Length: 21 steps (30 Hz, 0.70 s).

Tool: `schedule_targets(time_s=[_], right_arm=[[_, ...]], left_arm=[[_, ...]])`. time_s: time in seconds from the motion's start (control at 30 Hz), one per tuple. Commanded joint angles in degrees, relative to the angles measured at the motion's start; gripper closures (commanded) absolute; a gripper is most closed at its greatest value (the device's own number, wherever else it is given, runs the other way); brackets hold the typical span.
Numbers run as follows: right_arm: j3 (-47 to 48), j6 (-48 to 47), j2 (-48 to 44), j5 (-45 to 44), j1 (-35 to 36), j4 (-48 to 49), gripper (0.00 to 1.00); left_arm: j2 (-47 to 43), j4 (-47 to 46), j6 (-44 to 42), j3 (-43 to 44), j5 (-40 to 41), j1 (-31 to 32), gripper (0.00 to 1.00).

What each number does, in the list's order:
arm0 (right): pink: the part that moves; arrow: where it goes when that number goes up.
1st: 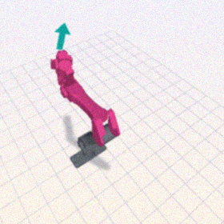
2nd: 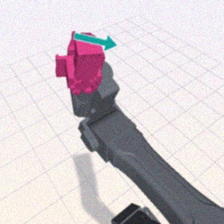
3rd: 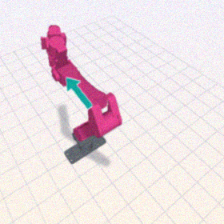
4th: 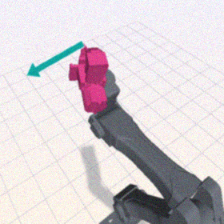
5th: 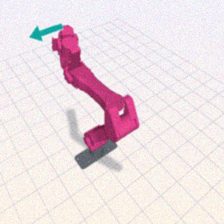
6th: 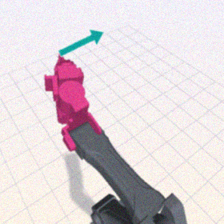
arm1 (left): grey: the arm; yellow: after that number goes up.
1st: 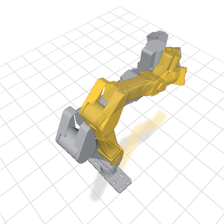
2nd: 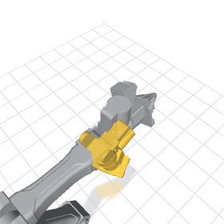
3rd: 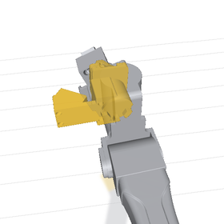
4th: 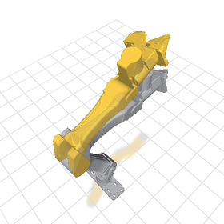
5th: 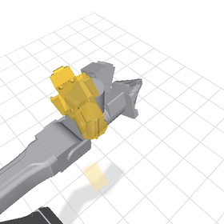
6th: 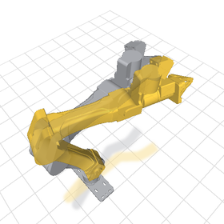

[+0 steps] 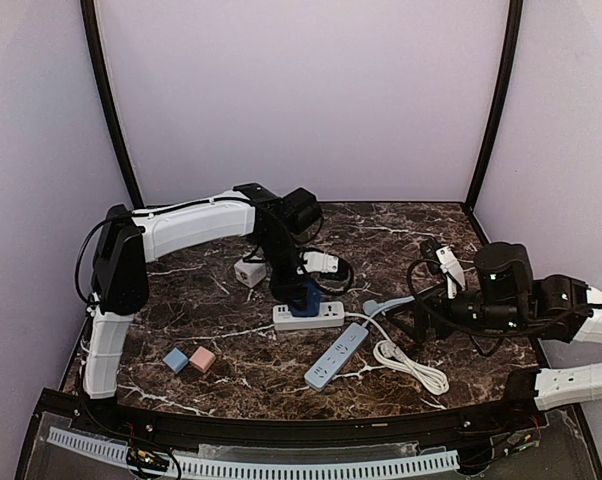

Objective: Insert the plug

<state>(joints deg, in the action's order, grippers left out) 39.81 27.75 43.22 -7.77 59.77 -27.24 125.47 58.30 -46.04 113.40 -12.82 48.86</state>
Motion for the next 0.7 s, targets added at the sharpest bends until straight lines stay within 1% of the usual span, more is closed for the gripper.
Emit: schedule_targets(time_s=[0.0, 0.1, 0.4, 0.67], right_arm=[[1.93, 0.54, -0.29, -0.67, 0.56, -0.79, 0.01], [1.98, 0.36, -0.49, -0.70, 0.61, -1.29, 0.01], [1.58, -0.05, -0.68, -0.33, 0.59, -1.47, 0.01], [1.15, -0.24, -1.03, -0.55, 0.61, -1.41, 0.01]], left_arm=[[1.54, 1.18, 4.42, 5.50, 0.87, 0.12, 0.99], [2.55, 2.28, 4.67, 7.16, 1.45, 0.28, 0.99], [2.38, 5.80, 4.50, 7.71, 3.50, 1.43, 0.99], [3.01, 6.09, 4.32, 7.87, 4.29, 2.43, 0.99]])
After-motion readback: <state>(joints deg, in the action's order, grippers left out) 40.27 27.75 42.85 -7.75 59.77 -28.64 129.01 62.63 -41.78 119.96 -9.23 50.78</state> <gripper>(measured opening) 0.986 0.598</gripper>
